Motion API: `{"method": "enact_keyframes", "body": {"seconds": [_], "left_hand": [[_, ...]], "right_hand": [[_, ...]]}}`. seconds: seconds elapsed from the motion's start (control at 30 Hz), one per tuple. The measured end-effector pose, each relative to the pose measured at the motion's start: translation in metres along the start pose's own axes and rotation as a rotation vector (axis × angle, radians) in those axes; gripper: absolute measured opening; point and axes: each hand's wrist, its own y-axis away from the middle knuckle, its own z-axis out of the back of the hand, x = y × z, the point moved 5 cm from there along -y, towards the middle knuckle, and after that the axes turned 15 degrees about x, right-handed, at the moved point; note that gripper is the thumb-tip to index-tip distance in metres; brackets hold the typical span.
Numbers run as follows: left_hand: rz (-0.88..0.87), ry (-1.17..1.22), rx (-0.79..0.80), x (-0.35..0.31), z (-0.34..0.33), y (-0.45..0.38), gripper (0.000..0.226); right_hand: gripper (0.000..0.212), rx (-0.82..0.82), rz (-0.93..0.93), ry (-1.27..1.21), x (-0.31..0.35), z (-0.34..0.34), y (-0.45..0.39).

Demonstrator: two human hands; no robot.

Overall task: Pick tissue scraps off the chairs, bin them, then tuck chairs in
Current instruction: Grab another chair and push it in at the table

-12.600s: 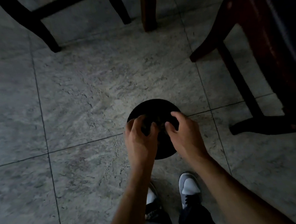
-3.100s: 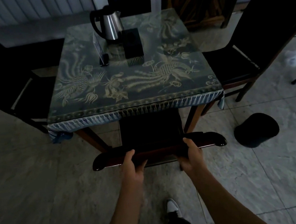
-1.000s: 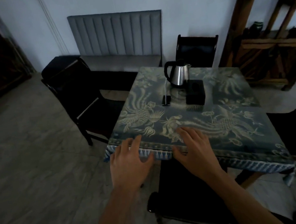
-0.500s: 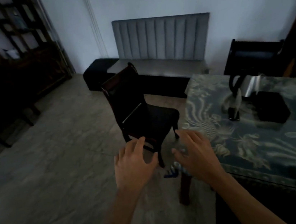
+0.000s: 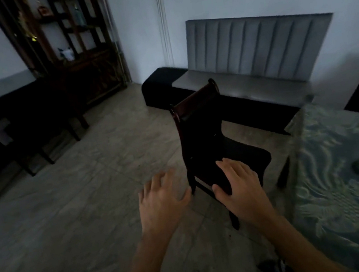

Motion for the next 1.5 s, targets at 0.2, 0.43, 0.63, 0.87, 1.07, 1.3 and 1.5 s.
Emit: {"method": "enact_keyframes", "body": {"seconds": [0.2,0.43,0.63,0.87,1.07,1.3,1.5], "left_hand": [[0.036,-0.003,0.017,0.048,-0.001,-0.125,0.06],[0.053,0.037,0.009,0.093,0.009,-0.245,0.061],[0.04,0.047,-0.004,0.139,0.007,-0.336,0.063],[-0.006,0.06,0.008,0.217,0.002,-0.482,0.066],[-0.076,0.055,0.028,0.266,0.01,-0.597,0.063],[-0.149,0.091,0.084,0.279,-0.001,-0.712,0.065],[-0.274,0.098,0.138,0.25,-0.038,-0.812,0.063]], "right_hand": [[0.065,0.01,-0.008,-0.048,0.008,-0.015,-0.145],[0.07,0.048,0.026,-0.036,0.034,-0.023,-0.278],[0.063,0.029,0.053,-0.042,0.051,-0.034,-0.374],[0.068,-0.01,-0.007,-0.037,0.078,-0.063,-0.523],[0.061,-0.054,-0.066,-0.031,0.101,-0.07,-0.628],[0.061,-0.109,-0.137,-0.006,0.089,-0.069,-0.721],[0.063,-0.147,-0.234,0.01,0.027,-0.064,-0.787]]}}
